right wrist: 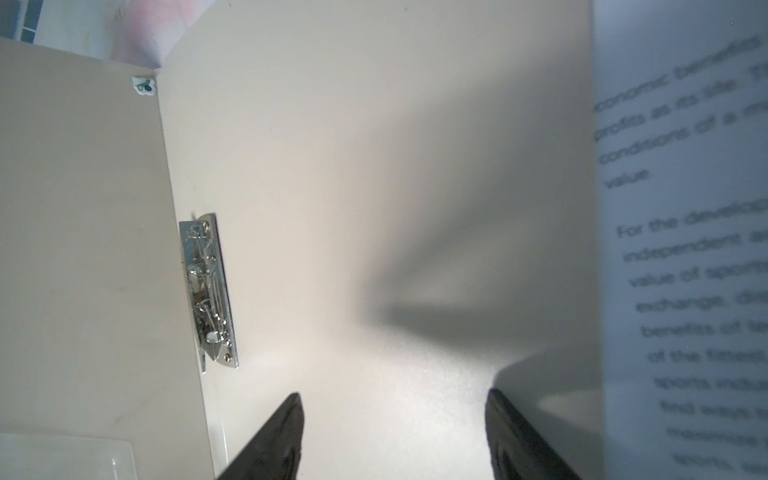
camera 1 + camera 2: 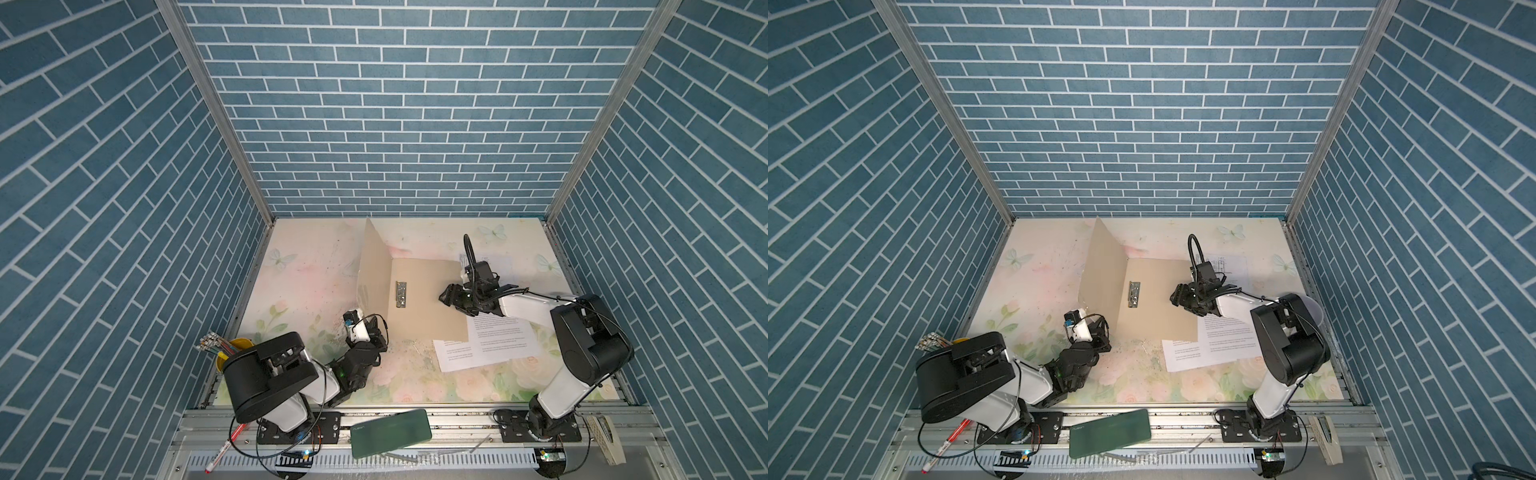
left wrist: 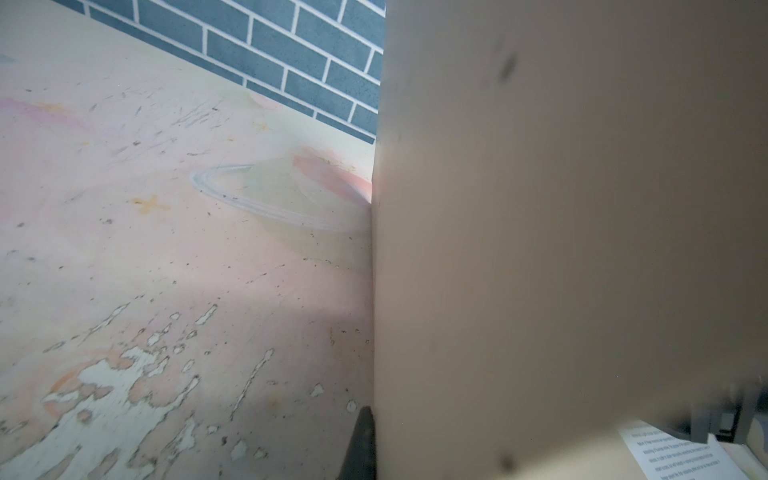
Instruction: Put the files into the folder
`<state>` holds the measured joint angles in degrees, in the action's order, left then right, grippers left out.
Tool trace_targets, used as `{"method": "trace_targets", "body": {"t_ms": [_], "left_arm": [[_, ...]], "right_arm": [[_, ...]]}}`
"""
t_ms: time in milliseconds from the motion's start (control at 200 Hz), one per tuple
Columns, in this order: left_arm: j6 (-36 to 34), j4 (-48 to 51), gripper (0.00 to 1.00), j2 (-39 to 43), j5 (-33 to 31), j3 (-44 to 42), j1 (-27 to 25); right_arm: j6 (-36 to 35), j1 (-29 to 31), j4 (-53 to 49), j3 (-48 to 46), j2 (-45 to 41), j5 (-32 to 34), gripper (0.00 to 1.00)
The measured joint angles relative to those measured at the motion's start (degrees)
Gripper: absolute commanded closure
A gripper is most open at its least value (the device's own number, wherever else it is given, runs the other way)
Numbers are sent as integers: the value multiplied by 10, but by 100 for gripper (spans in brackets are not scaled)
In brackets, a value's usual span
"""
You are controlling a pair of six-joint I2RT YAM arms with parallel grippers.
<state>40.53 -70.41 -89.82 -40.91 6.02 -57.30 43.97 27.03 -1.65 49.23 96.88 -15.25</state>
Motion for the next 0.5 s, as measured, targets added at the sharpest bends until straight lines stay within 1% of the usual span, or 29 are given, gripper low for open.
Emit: {"method": "trace_targets", "body": {"t_ms": [85, 165, 215, 295, 421, 501], "left_arm": [[18, -39, 77, -28, -10, -15, 0], [26, -60, 66, -42, -19, -22, 0], [34, -67, 56, -45, -23, -22, 0], [41, -73, 46, -44, -33, -22, 0], [56, -54, 31, -21, -46, -22, 0], [68, -9, 24, 22, -60, -22, 0]], "right_arm": [[-6, -1, 2, 1, 2, -2, 31], [-10, -3, 4, 2, 5, -4, 31], [-10, -3, 5, 4, 7, -5, 31], [-10, -4, 8, 7, 11, -7, 31], [-10, -4, 9, 11, 15, -10, 31], [-10, -4, 8, 13, 16, -11, 31]]}}
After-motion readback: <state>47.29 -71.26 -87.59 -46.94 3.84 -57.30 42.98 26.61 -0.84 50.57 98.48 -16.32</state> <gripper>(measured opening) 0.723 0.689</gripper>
